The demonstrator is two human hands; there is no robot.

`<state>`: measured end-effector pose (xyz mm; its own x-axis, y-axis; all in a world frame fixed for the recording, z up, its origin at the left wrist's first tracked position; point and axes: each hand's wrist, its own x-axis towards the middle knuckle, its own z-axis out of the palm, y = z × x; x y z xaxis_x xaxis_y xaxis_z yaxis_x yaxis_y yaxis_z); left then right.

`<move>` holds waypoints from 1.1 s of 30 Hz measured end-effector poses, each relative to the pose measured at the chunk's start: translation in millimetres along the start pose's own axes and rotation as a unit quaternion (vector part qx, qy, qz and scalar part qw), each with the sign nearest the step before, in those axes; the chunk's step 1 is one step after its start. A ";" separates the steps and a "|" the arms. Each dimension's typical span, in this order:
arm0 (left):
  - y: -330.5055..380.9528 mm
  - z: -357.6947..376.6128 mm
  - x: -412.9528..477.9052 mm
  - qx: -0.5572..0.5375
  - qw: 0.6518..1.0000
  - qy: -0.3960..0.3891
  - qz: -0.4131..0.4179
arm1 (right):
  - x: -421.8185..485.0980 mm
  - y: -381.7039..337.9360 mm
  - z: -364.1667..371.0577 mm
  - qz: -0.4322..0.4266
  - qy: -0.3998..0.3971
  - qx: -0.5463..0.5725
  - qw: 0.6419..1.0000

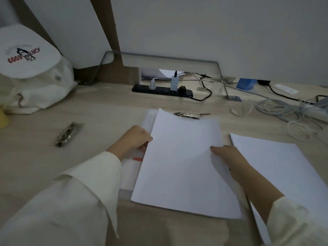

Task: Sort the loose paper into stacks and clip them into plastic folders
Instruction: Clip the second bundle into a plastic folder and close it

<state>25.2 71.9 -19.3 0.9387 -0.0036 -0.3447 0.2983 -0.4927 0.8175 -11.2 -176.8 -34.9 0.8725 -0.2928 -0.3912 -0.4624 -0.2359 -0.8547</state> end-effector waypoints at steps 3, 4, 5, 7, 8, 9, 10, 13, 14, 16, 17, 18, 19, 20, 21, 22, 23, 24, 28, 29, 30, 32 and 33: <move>-3.0 1.4 0.0 -0.036 0.999 -0.007 -0.012 | -3.9 -0.8 -1.3 -0.042 0.015 -0.031 0.999; -3.5 1.9 0.6 -0.054 0.998 -0.010 -0.017 | -2.7 0.3 -3.0 -0.056 0.023 -0.042 0.997; -4.8 2.9 -0.4 -0.066 0.997 -0.012 -0.024 | -1.7 2.7 -4.0 -0.069 0.031 -0.054 0.996; -4.5 4.0 1.1 -0.075 0.997 -0.017 -0.027 | 0.6 6.5 -7.2 -0.089 0.051 -0.062 0.993; -4.4 4.4 2.0 -0.075 0.997 -0.017 -0.025 | 3.1 9.2 -8.6 -0.094 0.063 -0.066 0.991; -3.7 4.9 1.9 -0.072 0.997 -0.016 -0.024 | 4.2 10.8 -9.9 -0.099 0.077 -0.072 0.989; -4.9 5.2 2.9 -0.067 0.997 -0.013 -0.020 | 5.4 12.5 -10.2 -0.103 0.088 -0.077 0.988; -6.8 6.8 3.1 -0.070 0.997 -0.010 -0.010 | 7.7 14.6 -9.9 -0.105 0.094 -0.077 0.987; -8.1 7.0 4.9 -0.071 0.997 -0.007 -0.007 | 8.9 15.5 -9.2 -0.105 0.094 -0.076 0.987; -8.7 7.4 6.9 -0.050 0.999 0.000 -0.005 | 10.0 16.6 -8.5 -0.097 0.093 -0.060 0.989; -9.0 7.6 7.8 -0.038 0.999 0.003 -0.004 | 10.7 17.4 -8.8 -0.089 0.090 -0.048 0.991; -9.3 7.9 9.1 -0.028 1.000 0.005 -0.002 | 11.2 18.0 -9.6 -0.079 0.085 -0.034 0.993; -9.0 8.3 9.5 -0.023 1.000 0.009 -0.001 | 10.0 17.5 -10.4 -0.067 0.075 -0.020 0.995; -9.2 8.6 10.5 -0.014 1.000 0.016 0.002 | 8.9 17.1 -10.9 -0.059 0.067 -0.007 0.996; -9.1 8.6 11.5 0.002 1.000 0.024 0.009 | 7.3 16.4 -10.9 -0.055 0.062 -0.002 0.997; -9.3 8.7 13.2 0.020 0.999 0.029 0.016 | 7.1 16.5 -10.7 -0.057 0.063 -0.002 0.996; -9.7 9.2 14.0 0.029 0.999 0.032 0.021 | 6.6 16.6 -10.6 -0.063 0.068 -0.004 0.996; -9.7 9.3 14.2 0.033 0.999 0.033 0.024 | 6.9 16.7 -10.3 -0.072 0.073 -0.005 0.995; -12.7 10.2 17.4 0.063 0.996 0.047 0.034 | 7.7 17.1 -12.2 -0.086 0.096 -0.019 0.992; -12.9 10.8 18.3 0.065 0.996 0.048 0.036 | 7.6 17.0 -13.4 -0.087 0.103 -0.028 0.991; -13.4 10.4 18.7 0.066 0.996 0.049 0.036 | 7.3 16.4 -13.0 -0.091 0.109 -0.040 0.989; -13.0 11.0 20.4 0.074 0.995 0.050 0.035 | 6.8 15.7 -12.3 -0.102 0.122 -0.074 0.985; -12.7 11.4 20.8 0.083 0.995 0.052 0.035 | 6.8 15.4 -11.5 -0.108 0.128 -0.092 0.982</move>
<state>39.0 68.2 -42.1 0.9717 0.0433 -0.2320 0.2066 -0.6317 0.7472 -14.2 -193.1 -46.8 0.8959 -0.4354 -0.0883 -0.3115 -0.4740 -0.8236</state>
